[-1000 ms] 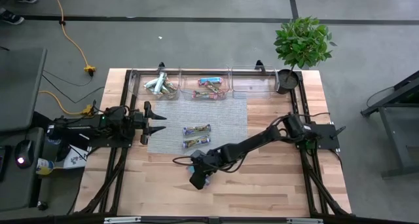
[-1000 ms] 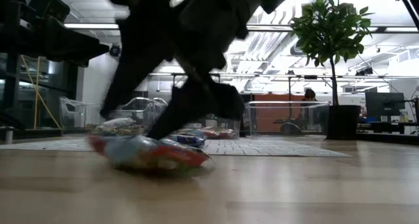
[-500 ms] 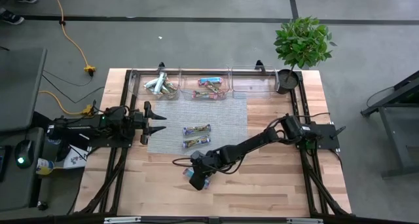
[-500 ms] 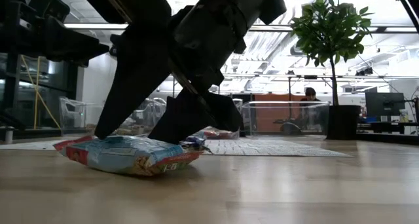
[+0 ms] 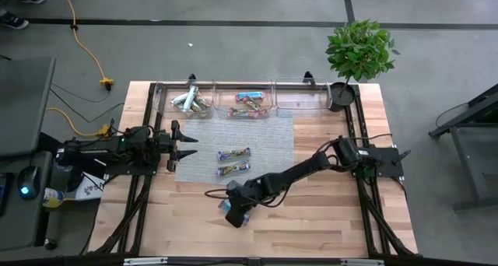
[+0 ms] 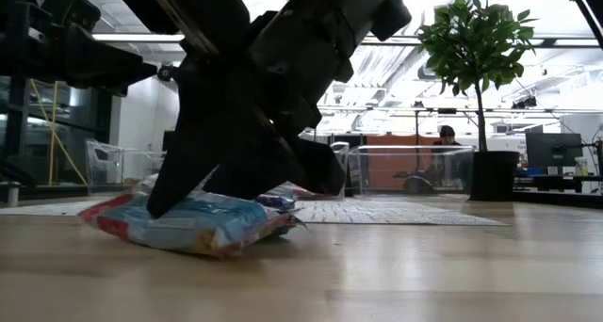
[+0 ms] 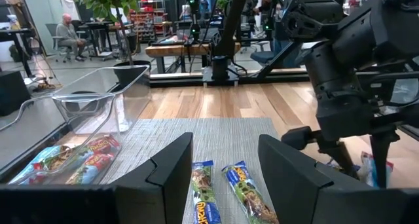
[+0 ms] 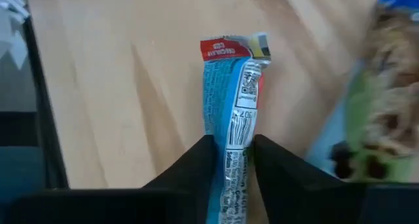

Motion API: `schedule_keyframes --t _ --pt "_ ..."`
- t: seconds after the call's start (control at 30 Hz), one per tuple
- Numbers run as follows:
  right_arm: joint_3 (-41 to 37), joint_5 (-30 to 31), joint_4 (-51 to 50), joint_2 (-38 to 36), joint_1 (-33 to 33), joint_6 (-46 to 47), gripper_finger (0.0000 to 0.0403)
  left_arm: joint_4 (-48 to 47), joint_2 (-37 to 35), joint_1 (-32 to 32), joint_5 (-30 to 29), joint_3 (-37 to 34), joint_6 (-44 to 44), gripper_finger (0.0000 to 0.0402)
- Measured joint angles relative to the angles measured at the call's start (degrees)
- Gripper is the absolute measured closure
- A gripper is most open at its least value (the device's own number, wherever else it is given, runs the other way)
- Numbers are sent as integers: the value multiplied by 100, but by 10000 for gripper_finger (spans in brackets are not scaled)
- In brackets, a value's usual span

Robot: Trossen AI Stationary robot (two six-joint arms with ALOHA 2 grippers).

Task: Pick and place Granola Bars by type
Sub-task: Put the red granola bar into the middle transparent bin

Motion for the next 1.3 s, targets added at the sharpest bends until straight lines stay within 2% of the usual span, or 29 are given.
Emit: schedule_keyframes --t 0.3,0.53,0.67,1.03,1.17,1.3 --pt "374 -106 259 18 -57 -297 375 0 0 0 0 0 1 229" --pt "1137 110 143 15 -344 -970 388 0 0 2 0 0 -1 229" --pt "1704 360 -594 7 -687 -1373 386 -2 0 2 0 0 0 229" --pt "3439 1258 -3483 -6 -2138 -2290 391 -1 0 2 0 0 1 229" --pt "3813 1492 -3988 -15 -2728 -2764 390 -2 0 0 0 0 0 229" --pt "3862 1405 -4126 -19 -3357 -3063 389 -1 0 1 0 0 0 229"
